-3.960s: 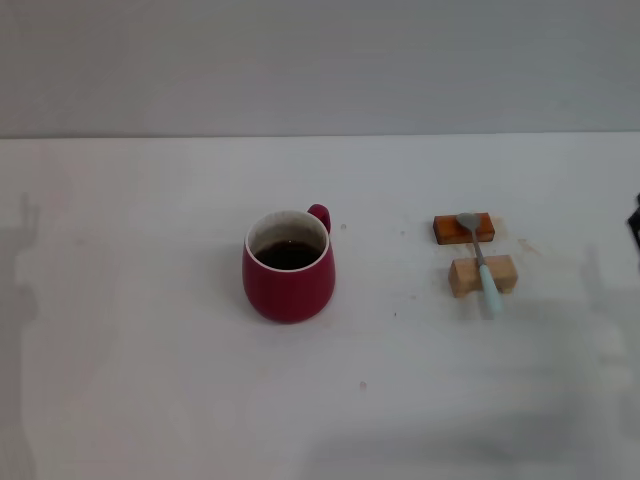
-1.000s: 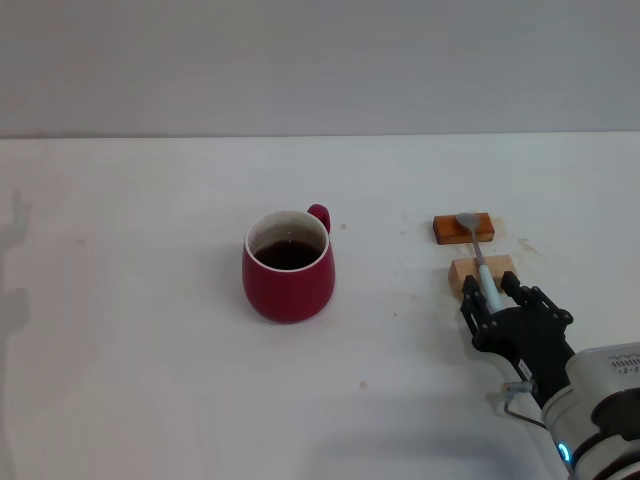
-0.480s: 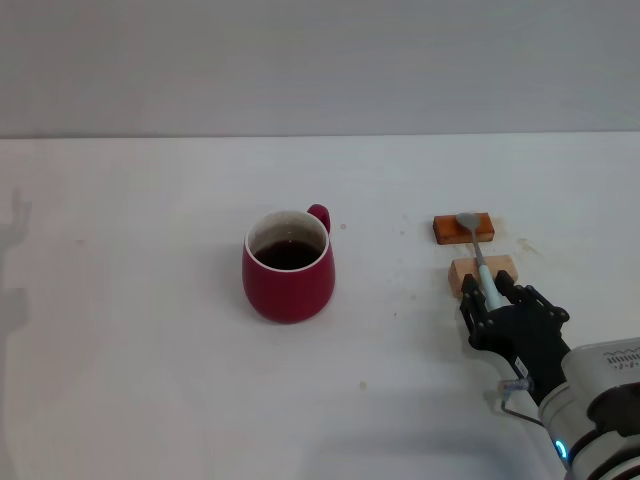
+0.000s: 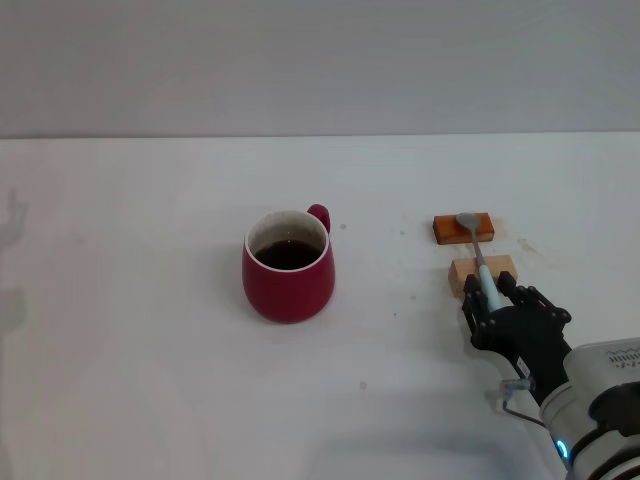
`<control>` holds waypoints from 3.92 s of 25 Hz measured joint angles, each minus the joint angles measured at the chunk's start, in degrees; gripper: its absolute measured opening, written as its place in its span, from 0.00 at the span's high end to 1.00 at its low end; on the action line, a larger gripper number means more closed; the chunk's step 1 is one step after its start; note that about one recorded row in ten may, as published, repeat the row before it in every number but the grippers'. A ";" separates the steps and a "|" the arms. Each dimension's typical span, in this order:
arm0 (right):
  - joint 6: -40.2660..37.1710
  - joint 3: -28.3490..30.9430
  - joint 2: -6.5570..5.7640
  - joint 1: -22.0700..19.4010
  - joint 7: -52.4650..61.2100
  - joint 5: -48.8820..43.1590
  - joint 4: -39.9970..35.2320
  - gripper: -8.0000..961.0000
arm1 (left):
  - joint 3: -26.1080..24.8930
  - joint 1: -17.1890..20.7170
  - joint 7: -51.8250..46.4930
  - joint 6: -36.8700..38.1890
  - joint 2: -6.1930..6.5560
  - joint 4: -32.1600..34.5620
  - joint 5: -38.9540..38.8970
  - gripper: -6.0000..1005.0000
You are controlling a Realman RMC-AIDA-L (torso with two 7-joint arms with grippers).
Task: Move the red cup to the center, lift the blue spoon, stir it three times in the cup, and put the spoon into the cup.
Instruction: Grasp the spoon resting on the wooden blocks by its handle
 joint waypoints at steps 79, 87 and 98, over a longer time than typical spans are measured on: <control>0.52 0.14 -0.17 0.41 0.00 0.17 -0.61 0.77 | 0.03 0.80 0.00 1.75 -0.40 -0.34 0.05 0.18; 1.13 0.21 -0.17 0.79 0.00 0.17 -0.70 0.79 | 0.03 0.80 0.00 2.02 -0.29 -0.33 0.05 0.18; 1.44 0.27 -0.18 1.21 -0.01 0.17 -0.97 0.82 | 0.03 0.79 0.00 2.09 -0.08 -0.22 -0.20 0.18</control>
